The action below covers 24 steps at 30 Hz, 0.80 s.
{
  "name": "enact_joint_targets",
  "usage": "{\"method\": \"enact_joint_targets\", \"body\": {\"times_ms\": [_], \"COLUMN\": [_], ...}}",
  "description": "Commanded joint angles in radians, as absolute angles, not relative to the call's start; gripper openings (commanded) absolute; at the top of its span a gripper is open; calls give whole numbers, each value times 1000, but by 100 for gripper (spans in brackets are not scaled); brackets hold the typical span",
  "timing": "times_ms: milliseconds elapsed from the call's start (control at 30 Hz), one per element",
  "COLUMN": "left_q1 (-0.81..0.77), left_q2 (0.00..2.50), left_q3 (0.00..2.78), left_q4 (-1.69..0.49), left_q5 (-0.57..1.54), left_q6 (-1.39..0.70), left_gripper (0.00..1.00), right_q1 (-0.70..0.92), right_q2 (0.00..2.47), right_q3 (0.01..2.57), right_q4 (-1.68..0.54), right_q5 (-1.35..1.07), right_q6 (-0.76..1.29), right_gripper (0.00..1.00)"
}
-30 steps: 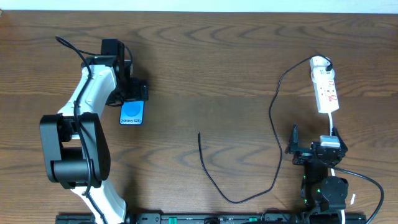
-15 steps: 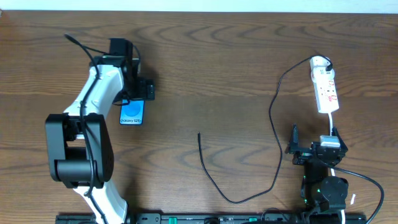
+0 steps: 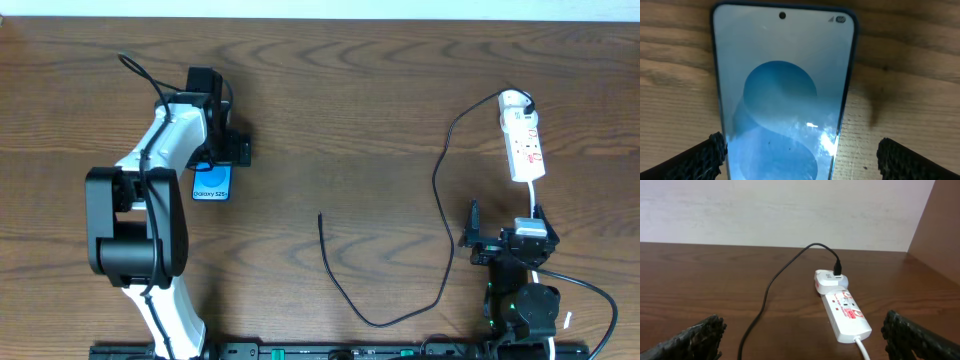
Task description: Plug charger to phone and switch on socket
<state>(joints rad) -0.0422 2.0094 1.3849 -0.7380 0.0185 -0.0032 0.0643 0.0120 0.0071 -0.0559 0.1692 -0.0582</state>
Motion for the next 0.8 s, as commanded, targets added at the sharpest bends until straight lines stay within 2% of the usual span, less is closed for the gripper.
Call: {"method": "enact_joint_targets", "body": {"times_ms": [0,367,500,767], "left_q1": [-35,26,27,23], "left_q2": [2016,2016,2016,2016], "left_q3": [1383,1384,1384,1383], "left_q4": [-738,-739,-738,-740], "left_q5": [-1,19,75,59], "left_q6": [-12,-12,15,15], "left_gripper": [98,98,98,98], "right_q1": [71,71,71,71], "right_q2": [5,5,5,5], "right_q3": [6,6,6,6], "right_q4": [-60,-60,-60,-60], "right_q5": [173,173,173,173], "right_q6": [-46,-46,-46,-46], "right_gripper": [99,99,99,99]}}
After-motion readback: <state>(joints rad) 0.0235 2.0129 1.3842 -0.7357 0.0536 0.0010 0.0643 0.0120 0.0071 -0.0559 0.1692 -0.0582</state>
